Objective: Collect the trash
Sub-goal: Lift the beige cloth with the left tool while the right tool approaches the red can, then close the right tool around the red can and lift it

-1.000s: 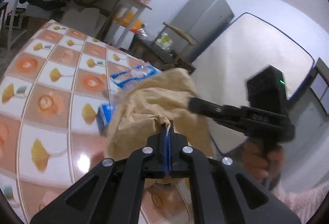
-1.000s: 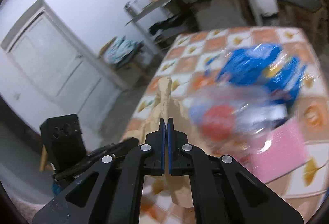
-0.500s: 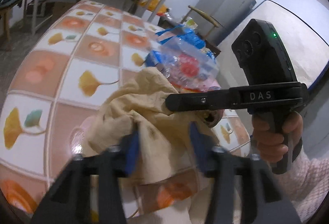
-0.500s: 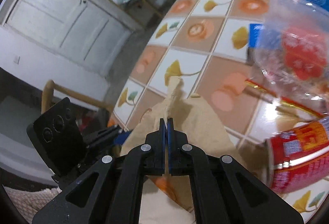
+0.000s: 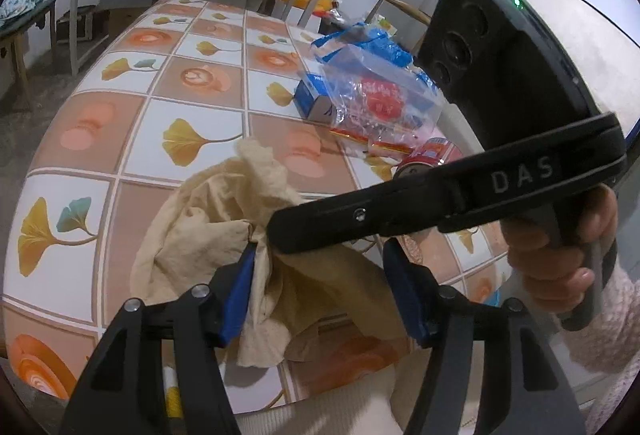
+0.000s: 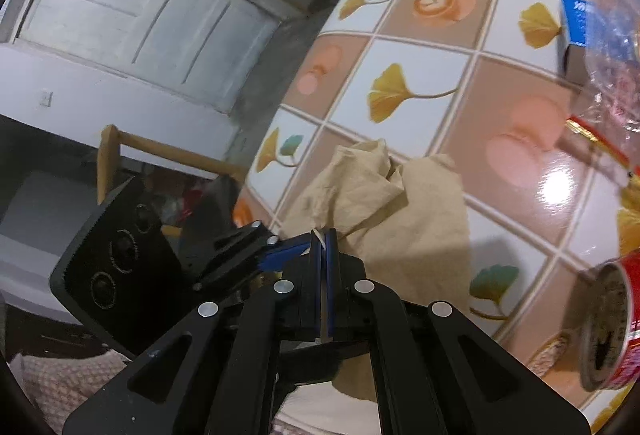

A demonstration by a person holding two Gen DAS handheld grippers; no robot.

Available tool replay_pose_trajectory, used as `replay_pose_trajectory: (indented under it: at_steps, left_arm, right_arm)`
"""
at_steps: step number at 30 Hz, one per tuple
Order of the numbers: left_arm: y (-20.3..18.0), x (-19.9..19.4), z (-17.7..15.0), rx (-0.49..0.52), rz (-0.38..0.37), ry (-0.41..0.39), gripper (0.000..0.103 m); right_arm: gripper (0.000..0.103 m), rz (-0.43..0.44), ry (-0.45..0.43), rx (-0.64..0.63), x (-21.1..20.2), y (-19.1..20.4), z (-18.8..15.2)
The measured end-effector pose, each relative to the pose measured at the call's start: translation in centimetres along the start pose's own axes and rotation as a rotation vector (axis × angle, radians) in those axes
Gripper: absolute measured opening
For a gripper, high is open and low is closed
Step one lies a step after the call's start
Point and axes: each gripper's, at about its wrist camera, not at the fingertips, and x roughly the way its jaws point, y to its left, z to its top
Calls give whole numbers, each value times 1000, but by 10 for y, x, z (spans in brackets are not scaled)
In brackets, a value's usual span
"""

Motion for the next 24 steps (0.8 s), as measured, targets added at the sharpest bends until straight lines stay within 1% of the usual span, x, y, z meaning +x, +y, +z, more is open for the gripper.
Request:
replay_pose_trajectory:
  at_steps: [2, 3, 4, 5, 7, 8, 9, 10, 13, 14, 17, 20, 21, 23, 24]
  left_arm:
    - [3, -1, -1, -23, -8, -7, 60]
    - [4, -2, -3, -32, -10, -10, 54]
    - [5, -2, -3, -36, -8, -12, 46]
    - [5, -2, -4, -37, -2, -11, 42]
    - [7, -1, -7, -43, -2, 0, 23]
    - [8, 0, -6, -49, -10, 3, 19]
    - [9, 0, -7, -61, -23, 5, 12]
    - [10, 0, -8, -67, -28, 4, 8]
    - [9, -1, -8, -69, -31, 1, 5]
    - [8, 0, -8, -66, -29, 0, 5]
    - [5, 2, -8, -55, -11, 6, 4]
    - [4, 5, -8, -58, -3, 17, 3]
    - [3, 6, -8, -60, -4, 18, 3]
    - [3, 7, -8, -63, -5, 18, 3]
    - [3, 8, -7, -64, -6, 17, 3]
  right_arm:
    - [1, 37, 8, 18, -2, 0, -1]
    - [1, 54, 9, 27, -3, -1, -2]
    - [1, 65, 8, 32, -4, -1, -1]
    - [2, 77, 6, 36, -5, -1, -2]
    - [4, 108, -7, 49, -10, -2, -4]
    - [5, 117, -15, 54, -14, -3, -5]
    - [5, 121, -23, 57, -15, -3, -7]
    - [5, 127, -31, 60, -18, -3, -8]
    - [6, 141, -63, 70, -25, -5, -14]
    - [6, 148, -86, 73, -32, -5, -17]
    - [10, 158, -136, 83, -51, -9, -25]
    - [21, 144, -227, 90, -79, -14, -38]
    - [23, 136, -249, 91, -86, -16, -42]
    - [31, 104, -312, 100, -109, -21, -54]
    - [33, 85, -339, 108, -117, -24, -58]
